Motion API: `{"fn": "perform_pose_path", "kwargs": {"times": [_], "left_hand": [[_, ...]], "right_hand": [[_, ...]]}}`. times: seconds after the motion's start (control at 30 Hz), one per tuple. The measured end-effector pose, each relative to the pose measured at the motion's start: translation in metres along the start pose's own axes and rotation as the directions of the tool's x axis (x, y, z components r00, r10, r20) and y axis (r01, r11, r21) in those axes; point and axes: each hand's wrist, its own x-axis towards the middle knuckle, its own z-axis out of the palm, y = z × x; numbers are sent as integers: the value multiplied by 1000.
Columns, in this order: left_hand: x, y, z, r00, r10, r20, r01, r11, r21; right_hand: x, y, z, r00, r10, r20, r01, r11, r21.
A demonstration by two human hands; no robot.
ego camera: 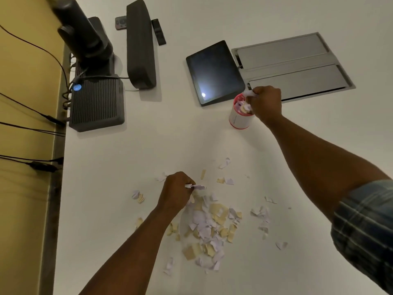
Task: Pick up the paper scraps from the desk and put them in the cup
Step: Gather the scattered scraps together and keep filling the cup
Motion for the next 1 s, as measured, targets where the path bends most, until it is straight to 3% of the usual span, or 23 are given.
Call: {"fn": "perform_pose_path", "kwargs": {"times": [0.17, 0.37, 0.63, 0.8, 1.0], "left_hand": [[3, -1, -1, 999, 29, -23, -29, 999, 25], [1, 4, 2, 998, 31, -56, -29, 999, 29], [4, 10, -1, 994, 97, -59, -91, 991, 99], [5, 13, 0, 995, 56, -79, -52, 997, 51], [5, 19, 2, 994, 73, -81, -71, 997, 28]], "right_hand": [[22, -5, 25, 952, -38, 303, 177, 878, -446], [38, -14, 45, 919, 162, 359, 94, 795, -599], [47, -13, 46, 858, 180, 481, 223, 713, -665], [53, -14, 29, 835, 127, 536, 240, 792, -562], [54, -14, 4, 833, 9, 554, 335, 789, -515]]}}
